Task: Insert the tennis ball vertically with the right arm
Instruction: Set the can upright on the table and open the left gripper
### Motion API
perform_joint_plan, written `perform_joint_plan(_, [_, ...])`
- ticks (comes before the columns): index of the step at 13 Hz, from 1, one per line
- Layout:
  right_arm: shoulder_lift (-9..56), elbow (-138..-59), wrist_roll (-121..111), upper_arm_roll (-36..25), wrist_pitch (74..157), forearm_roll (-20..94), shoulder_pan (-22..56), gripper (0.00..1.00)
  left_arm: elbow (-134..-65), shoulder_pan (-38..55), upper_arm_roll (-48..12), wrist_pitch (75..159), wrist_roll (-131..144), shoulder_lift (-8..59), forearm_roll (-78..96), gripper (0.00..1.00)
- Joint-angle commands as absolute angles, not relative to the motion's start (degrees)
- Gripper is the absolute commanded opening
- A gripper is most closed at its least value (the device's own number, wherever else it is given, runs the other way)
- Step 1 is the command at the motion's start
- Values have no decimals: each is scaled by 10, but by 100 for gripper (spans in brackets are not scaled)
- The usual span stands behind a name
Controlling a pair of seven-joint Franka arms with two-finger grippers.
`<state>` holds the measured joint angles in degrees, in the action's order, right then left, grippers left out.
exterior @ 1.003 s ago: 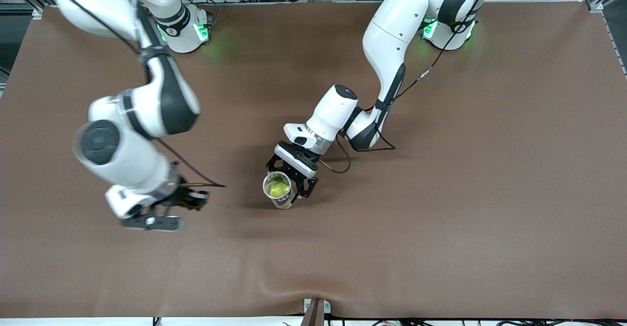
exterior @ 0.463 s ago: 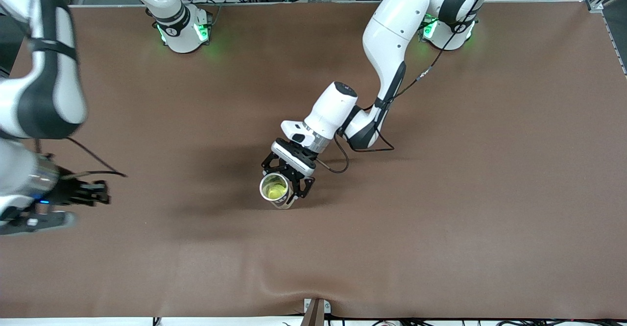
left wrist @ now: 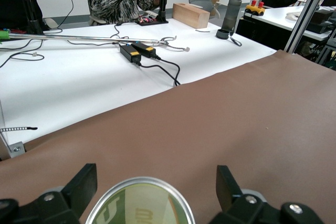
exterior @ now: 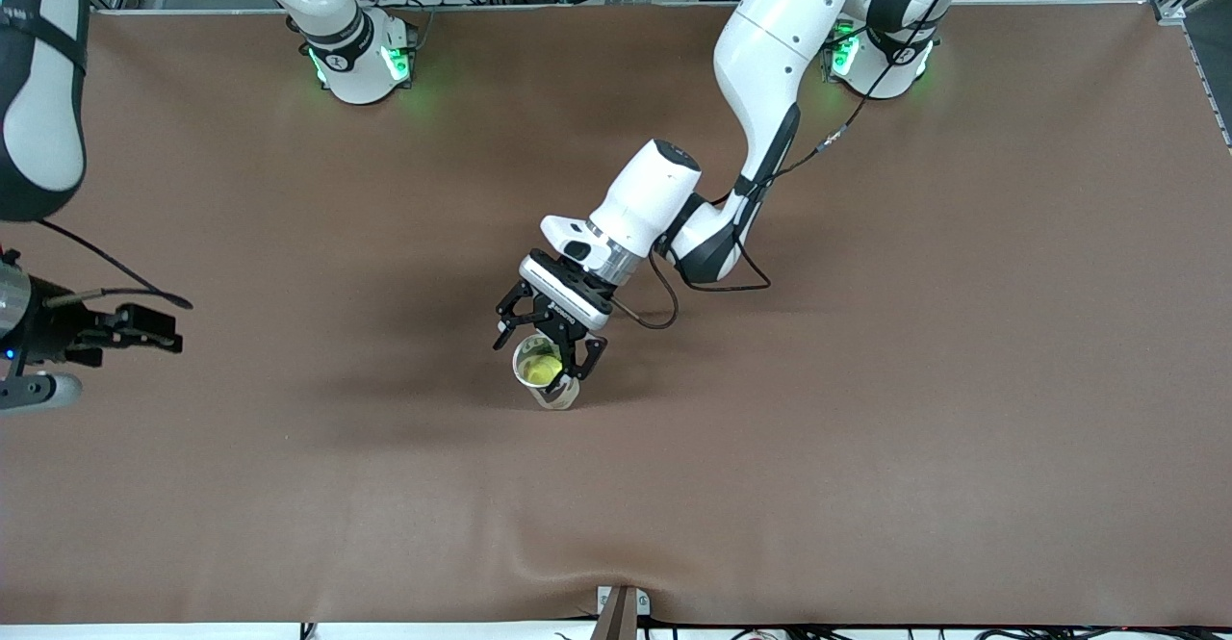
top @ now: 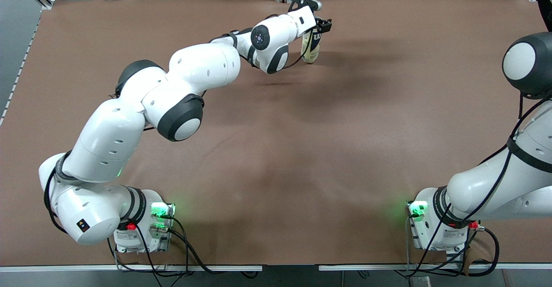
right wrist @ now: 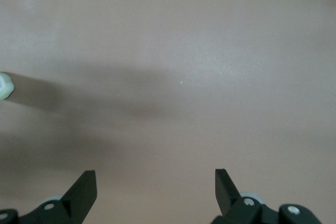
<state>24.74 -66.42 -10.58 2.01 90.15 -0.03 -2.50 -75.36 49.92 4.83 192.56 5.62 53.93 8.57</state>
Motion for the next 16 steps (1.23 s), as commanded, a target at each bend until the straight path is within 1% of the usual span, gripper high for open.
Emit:
perform_joint_plan(1, [236,-667,-99,25,892,0,-23,100,-768,503,54,1902,54,499,94,100])
perform_joint_plan(2, [236,-667,-99,27,892,1,-23,100,-771,502,54,1867,54,483,93,100])
perform_joint_plan(3, [234,-667,-99,26,891,1,-23,100,-770,501,57,1813,54,458,95,100])
perform_joint_plan(5, [227,-667,-99,26,892,2,-25,100,-766,505,92,1664,55,401,94,100])
perform_joint_plan(8, [227,-667,-98,25,896,13,-22,100,-766,502,114,1449,58,317,92,100])
perform_joint_plan(10, [229,-669,-97,24,898,34,-20,100,-766,499,137,1319,68,272,92,100])
perform_joint_plan(12, [218,-681,-68,23,895,54,-17,100,-766,499,175,1215,76,240,91,100])
perform_joint_plan(14, [180,-725,-21,23,898,53,9,100,-767,490,212,1125,79,220,91,100])
perform_joint_plan(16, [128,-791,13,25,907,54,22,100,-771,455,241,1062,80,203,91,100])
